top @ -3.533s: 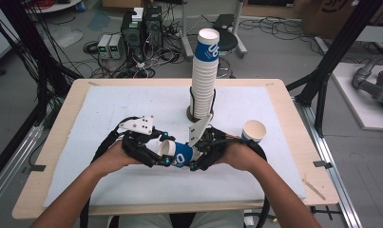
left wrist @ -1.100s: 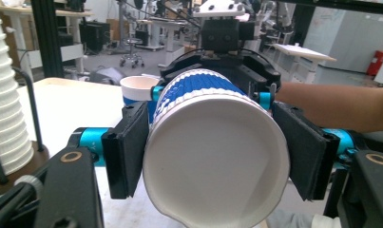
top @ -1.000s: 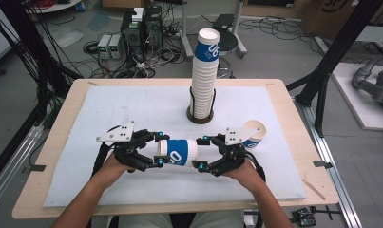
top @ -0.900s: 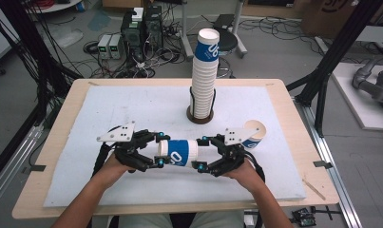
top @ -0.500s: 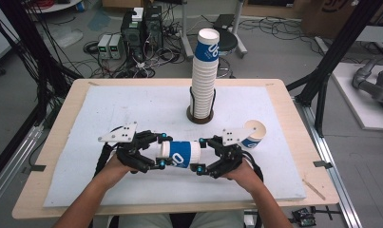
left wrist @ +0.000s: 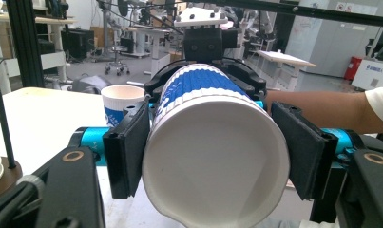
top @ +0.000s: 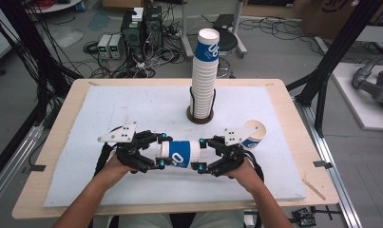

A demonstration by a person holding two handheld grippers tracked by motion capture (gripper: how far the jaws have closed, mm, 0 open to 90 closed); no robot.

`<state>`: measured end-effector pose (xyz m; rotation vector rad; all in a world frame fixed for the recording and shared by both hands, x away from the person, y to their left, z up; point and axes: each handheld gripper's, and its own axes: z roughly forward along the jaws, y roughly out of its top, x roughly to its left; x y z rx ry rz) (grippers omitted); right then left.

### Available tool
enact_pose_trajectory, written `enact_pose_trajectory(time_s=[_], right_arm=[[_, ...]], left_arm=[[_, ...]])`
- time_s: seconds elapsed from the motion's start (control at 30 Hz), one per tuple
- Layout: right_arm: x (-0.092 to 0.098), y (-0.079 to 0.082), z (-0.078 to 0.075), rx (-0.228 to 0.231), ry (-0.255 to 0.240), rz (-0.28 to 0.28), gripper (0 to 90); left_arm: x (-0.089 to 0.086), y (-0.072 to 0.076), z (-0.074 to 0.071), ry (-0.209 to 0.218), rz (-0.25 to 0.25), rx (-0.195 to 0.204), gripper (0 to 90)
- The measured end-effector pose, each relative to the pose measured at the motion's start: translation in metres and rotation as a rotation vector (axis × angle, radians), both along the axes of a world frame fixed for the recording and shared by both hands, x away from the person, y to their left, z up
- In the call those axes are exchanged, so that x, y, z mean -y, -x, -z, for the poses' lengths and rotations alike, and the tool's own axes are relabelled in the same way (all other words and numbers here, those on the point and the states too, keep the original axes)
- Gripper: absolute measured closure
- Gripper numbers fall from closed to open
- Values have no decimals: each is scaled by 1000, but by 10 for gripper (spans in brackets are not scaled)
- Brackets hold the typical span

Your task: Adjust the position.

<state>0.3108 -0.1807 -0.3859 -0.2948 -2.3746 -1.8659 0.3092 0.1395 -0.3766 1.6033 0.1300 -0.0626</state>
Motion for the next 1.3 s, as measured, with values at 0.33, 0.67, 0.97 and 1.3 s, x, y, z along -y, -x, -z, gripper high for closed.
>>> enact_pose_trajectory(time_s=[0.33, 0.67, 0.97, 1.3], right_arm=[[2, -2, 0, 14, 37, 9, 306], [4, -3, -2, 21, 60, 17, 311], [8, -5, -15, 52, 146, 38, 311], [0, -9, -35, 93, 272, 16, 310]], left_arm=[[3, 1, 2, -54, -28, -8, 279], [3, 2, 2, -81, -60, -41, 166], [-9, 1, -7, -151, -107, -45, 155], [-9, 1, -21, -237, -111, -19, 155]])
